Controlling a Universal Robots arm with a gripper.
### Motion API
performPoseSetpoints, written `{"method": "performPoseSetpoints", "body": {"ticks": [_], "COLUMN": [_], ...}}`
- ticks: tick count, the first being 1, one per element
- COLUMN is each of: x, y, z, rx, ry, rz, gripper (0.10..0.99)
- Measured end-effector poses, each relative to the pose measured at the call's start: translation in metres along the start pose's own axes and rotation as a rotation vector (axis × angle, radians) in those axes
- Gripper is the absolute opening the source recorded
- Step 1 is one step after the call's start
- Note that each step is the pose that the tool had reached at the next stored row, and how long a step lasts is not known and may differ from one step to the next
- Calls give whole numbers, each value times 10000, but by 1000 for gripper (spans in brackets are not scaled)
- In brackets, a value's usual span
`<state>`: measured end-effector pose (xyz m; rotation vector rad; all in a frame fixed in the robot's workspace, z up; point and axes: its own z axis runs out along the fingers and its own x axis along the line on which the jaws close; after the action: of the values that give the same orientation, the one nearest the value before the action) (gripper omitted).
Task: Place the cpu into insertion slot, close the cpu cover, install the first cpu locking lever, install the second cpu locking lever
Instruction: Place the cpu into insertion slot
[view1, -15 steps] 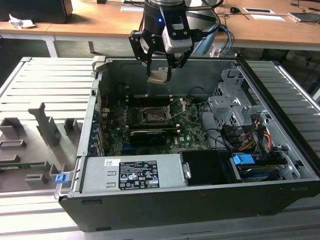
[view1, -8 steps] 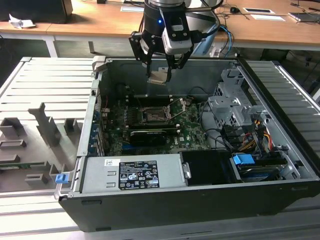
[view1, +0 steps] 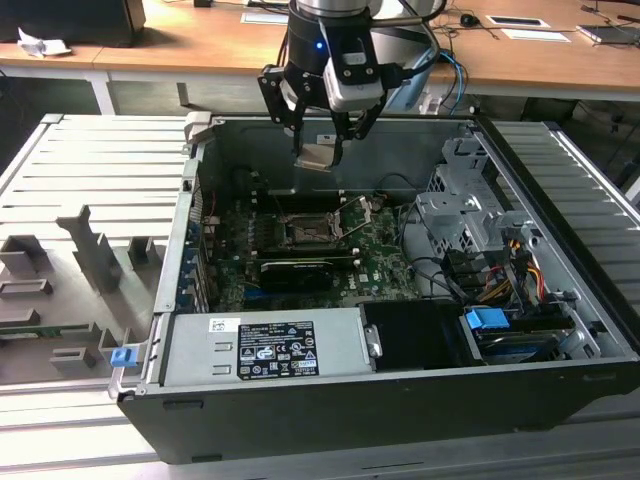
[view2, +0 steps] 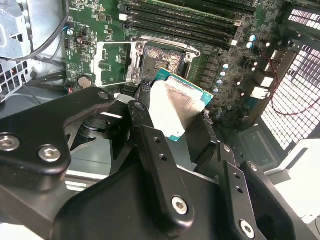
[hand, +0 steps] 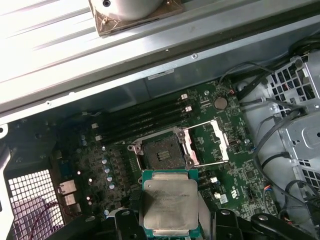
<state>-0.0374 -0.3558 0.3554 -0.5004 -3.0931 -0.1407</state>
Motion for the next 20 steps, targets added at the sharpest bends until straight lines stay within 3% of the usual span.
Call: {"method": "performPoseSetpoints", "body": {"ticks": [10, 20], "x": [0, -1], "y": [-1, -2], "z": [11, 21], "rx": [-9, -23], "ry": [-40, -111], "rz": [452, 1246], "gripper": [525, 525]}}
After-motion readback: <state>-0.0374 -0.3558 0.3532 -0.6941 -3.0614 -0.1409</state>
